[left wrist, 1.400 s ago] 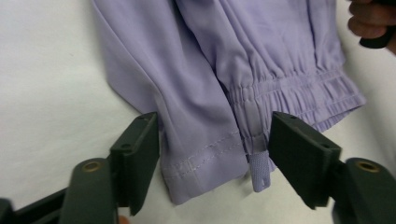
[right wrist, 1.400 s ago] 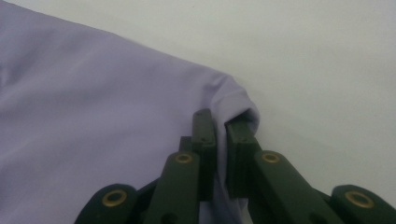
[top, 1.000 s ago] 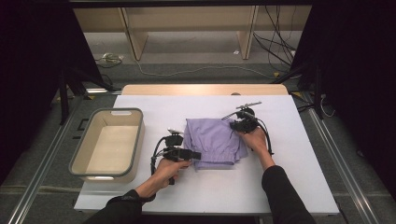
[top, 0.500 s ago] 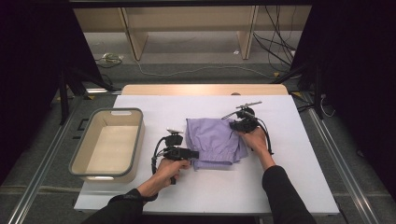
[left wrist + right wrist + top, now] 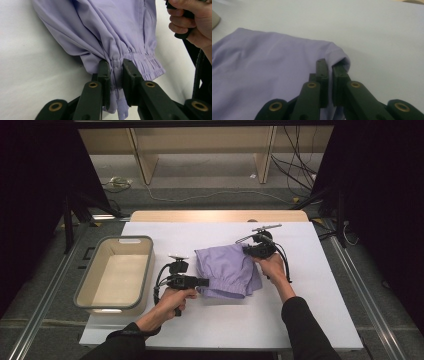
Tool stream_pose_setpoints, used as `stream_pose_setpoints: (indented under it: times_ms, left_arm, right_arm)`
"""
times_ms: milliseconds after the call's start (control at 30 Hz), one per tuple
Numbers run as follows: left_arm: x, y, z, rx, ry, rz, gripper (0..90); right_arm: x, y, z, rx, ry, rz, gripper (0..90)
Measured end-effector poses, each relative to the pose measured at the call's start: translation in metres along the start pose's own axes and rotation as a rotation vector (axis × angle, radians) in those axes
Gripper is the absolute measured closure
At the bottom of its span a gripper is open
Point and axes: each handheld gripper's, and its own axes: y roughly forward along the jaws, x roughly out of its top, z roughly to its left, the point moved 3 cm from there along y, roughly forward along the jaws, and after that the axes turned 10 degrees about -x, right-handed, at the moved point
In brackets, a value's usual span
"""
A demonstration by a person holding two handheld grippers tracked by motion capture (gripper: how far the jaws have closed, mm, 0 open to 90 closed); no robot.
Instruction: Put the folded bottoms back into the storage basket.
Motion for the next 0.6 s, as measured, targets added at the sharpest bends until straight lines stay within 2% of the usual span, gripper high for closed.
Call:
stream_pose_setpoints:
  times_ms: [433,600]
  left_arm:
    - [0.004,-0.023,-0.010,-0.048,0.025,-0.017,77.6]
    - [0.004,-0.034,-0.015,-0.064,0.035,-0.024,77.6]
  right_arm:
    - [0.009,-0.019,0.007,0.036,0.029,-0.044,86.7]
    - [0.013,-0.028,0.014,0.052,0.025,-0.065,86.7]
